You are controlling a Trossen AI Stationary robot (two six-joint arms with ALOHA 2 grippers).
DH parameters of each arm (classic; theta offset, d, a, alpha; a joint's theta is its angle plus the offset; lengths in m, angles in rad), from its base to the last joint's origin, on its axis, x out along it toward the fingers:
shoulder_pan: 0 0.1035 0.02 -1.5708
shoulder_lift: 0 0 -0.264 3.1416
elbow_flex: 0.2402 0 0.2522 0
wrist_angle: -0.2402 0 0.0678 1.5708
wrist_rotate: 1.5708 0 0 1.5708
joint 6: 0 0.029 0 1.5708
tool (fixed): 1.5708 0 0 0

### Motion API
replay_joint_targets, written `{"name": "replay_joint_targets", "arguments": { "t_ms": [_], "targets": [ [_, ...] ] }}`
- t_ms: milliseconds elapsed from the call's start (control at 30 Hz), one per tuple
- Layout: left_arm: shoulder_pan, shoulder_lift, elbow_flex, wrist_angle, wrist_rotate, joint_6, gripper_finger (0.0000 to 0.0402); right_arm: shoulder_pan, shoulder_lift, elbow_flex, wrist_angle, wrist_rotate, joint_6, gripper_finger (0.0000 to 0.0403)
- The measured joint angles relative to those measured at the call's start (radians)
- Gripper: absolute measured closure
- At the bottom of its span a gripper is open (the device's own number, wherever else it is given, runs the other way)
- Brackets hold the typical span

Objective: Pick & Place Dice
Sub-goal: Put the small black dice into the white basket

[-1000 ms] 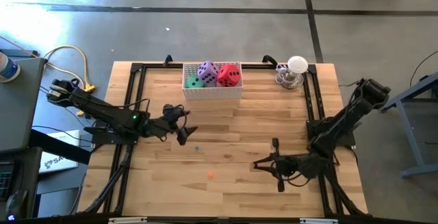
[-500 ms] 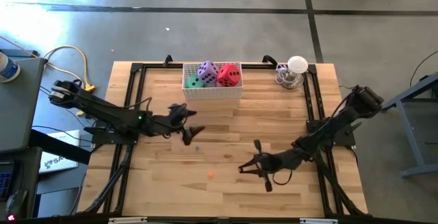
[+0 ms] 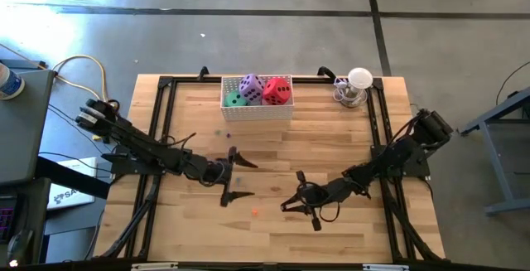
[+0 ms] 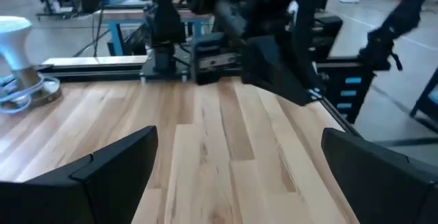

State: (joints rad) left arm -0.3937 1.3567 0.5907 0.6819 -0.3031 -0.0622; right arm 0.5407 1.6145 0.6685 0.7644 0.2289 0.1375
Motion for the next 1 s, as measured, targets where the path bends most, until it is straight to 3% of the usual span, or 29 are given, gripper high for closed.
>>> {"name": "replay_joint_targets", "arguments": {
  "t_ms": [300,533,700,867,1000],
  "targets": [
    [-0.008,0.072,0.0,0.169,-0.013,-0.02,0.0002,0.0,0.0,0.0,0.008,-0.026,0.016,0.0365],
    [-0.017,0.156,0.0,0.178,-0.013,0.349,0.0002,0.0,0.0,0.0,0.012,-0.026,0.02,0.0365],
    [-0.063,0.227,0.001,0.301,-0.058,0.611,0.0002,-0.011,0.0,0.0,0.069,-0.026,0.073,0.0364],
    [-0.089,0.308,0.012,0.505,-0.094,0.734,0.0002,-0.04,-0.001,0.0,0.123,-0.022,0.161,0.0364],
    [-0.089,0.373,0.041,0.609,-0.095,0.703,0.0002,-0.057,0.022,0.0,0.145,-0.021,0.183,0.0364]
  ]
}}
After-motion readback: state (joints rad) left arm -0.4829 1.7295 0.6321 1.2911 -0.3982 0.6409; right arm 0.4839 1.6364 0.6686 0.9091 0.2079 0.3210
